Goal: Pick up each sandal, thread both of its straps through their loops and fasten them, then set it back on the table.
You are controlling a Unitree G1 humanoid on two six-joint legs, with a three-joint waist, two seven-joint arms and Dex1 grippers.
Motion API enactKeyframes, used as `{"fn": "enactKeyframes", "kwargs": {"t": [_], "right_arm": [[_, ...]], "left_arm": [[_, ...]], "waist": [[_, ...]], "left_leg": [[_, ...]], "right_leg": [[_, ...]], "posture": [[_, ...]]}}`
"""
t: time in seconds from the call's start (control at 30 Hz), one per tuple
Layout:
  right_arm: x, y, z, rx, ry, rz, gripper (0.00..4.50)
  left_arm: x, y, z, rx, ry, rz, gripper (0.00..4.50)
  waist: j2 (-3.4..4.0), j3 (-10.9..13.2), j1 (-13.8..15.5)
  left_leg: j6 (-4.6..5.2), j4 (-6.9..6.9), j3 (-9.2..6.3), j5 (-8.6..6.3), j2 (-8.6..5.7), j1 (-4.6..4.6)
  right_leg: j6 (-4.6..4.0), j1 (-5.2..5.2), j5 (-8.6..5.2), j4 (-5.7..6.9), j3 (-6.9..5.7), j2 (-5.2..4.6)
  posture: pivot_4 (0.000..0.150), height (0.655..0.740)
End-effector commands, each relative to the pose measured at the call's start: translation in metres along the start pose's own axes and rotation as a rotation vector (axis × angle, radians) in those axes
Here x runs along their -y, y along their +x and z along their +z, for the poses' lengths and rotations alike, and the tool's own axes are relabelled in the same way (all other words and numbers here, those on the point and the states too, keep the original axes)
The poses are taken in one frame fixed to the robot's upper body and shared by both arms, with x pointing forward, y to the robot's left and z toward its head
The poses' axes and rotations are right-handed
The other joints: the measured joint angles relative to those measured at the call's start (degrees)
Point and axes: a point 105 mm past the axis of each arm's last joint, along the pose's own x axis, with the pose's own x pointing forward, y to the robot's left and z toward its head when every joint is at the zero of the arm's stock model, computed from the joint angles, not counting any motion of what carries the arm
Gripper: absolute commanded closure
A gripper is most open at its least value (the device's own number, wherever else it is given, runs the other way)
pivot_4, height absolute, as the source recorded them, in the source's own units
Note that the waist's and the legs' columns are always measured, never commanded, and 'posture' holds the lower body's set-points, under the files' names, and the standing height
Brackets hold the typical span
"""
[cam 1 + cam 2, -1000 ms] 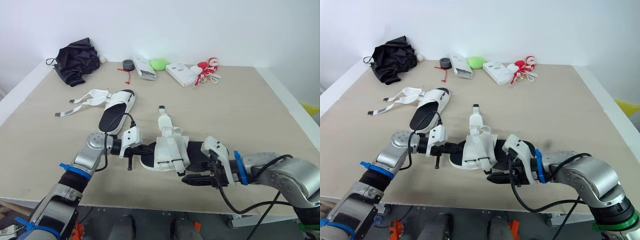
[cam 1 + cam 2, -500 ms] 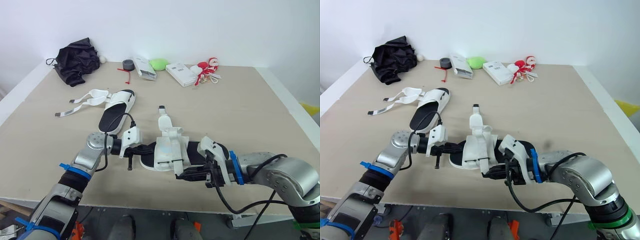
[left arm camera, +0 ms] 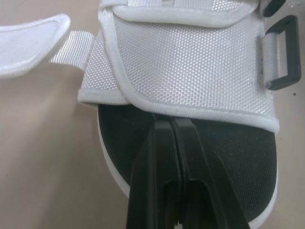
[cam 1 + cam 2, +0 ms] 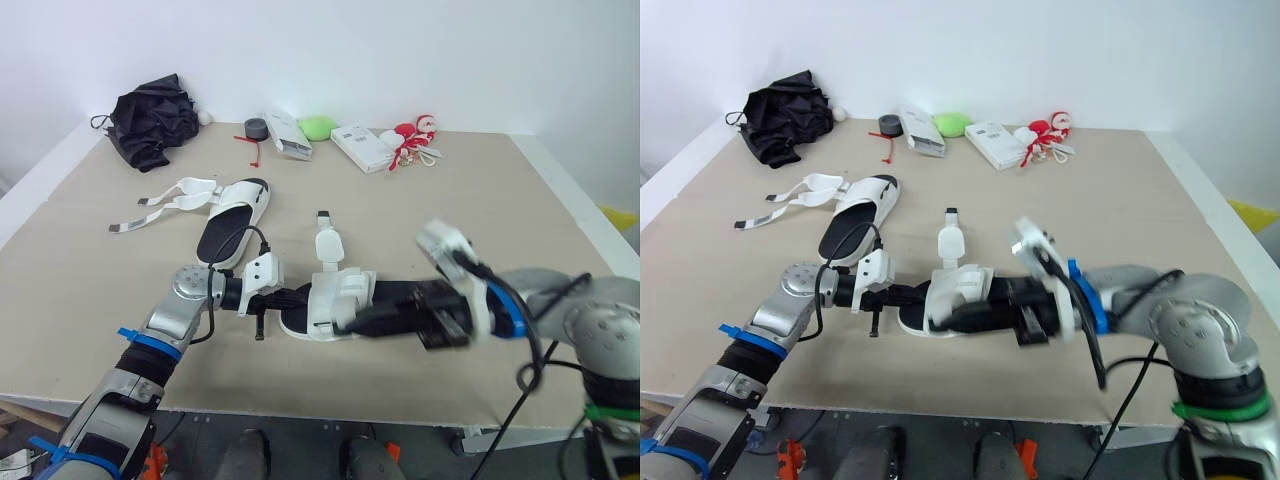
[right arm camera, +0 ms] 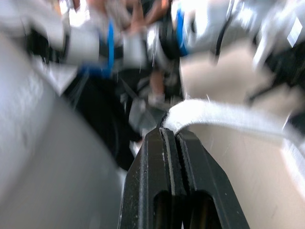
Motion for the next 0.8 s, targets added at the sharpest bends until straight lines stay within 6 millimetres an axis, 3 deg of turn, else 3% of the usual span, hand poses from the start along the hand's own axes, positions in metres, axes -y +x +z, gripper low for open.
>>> {"fn": "enactKeyframes", "kwargs": {"t": [0.03, 0.13, 0.27, 0.3, 0.33, 0.57, 0.73, 0.8], "right_arm": [[0.062, -0.005, 0.048, 0.196, 0.02, -0.266, 4.47], [0.085, -0.007, 0.045, 0.205, 0.082, -0.371, 4.47], [0.121, -0.012, 0.023, 0.156, 0.248, -0.543, 4.47], [0.128, -0.016, 0.021, 0.164, 0.282, -0.573, 3.92], [0.132, -0.018, 0.02, 0.168, 0.302, -0.593, 3.76], [0.153, -0.028, -0.01, 0.07, 0.477, -0.722, 1.16], [0.157, -0.034, -0.003, 0.082, 0.467, -0.756, 1.16], [0.16, -0.039, 0.009, 0.12, 0.437, -0.772, 1.16]], "left_arm": [[0.015, -0.001, -0.048, -0.168, -0.13, -0.009, 4.5], [0.016, -0.002, -0.049, -0.167, -0.133, -0.008, 4.5], [0.018, -0.002, -0.05, -0.17, -0.137, -0.011, 4.5], [0.018, -0.002, -0.05, -0.169, -0.137, -0.012, 4.5], [0.018, -0.002, -0.05, -0.169, -0.137, -0.013, 4.5], [0.019, -0.001, -0.05, -0.168, -0.136, -0.015, 4.5], [0.019, -0.001, -0.05, -0.168, -0.138, -0.016, 4.5], [0.019, 0.0, -0.05, -0.167, -0.138, -0.018, 4.5]], "waist": [[-0.09, 0.02, -0.01], [-0.01, 0.0, 0.16], [0.02, -0.01, 0.15], [0.02, -0.01, 0.14], [0.03, -0.02, 0.1], [0.07, -0.04, 0.09], [0.38, -0.2, 0.11], [0.39, -0.21, 0.11]], "left_leg": [[0.0, -0.01, 0.0, 0.0, 0.02, -0.01], [0.16, -0.01, 0.03, 0.1, 0.03, -0.24], [0.22, 0.01, 0.01, 0.14, 0.06, -0.23], [0.23, 0.0, 0.02, 0.14, 0.07, -0.22], [0.23, 0.0, 0.03, 0.14, 0.07, -0.21], [0.24, 0.0, 0.04, 0.15, 0.14, -0.19], [0.24, -0.01, 0.1, 0.15, 0.3, -0.16], [0.24, -0.01, 0.07, 0.15, 0.39, -0.16]], "right_leg": [[-0.04, -0.03, 0.02, 0.0, -0.03, 0.0], [-0.09, -0.14, 0.07, 0.01, -0.16, -0.03], [-0.12, -0.12, 0.1, 0.01, -0.22, -0.01], [-0.12, -0.13, 0.11, 0.01, -0.22, -0.01], [-0.13, -0.12, 0.11, 0.01, -0.22, -0.01], [-0.18, -0.12, 0.14, 0.01, -0.27, 0.03], [-0.19, -0.09, 0.13, 0.01, -0.32, 0.14], [-0.19, -0.08, 0.13, 0.02, -0.31, 0.28]], "posture": [[0.15, 0.738], [0.15, 0.738], [0.15, 0.738], [0.15, 0.738], [0.15, 0.738], [0.15, 0.738], [0.15, 0.738], [0.15, 0.738]]}}
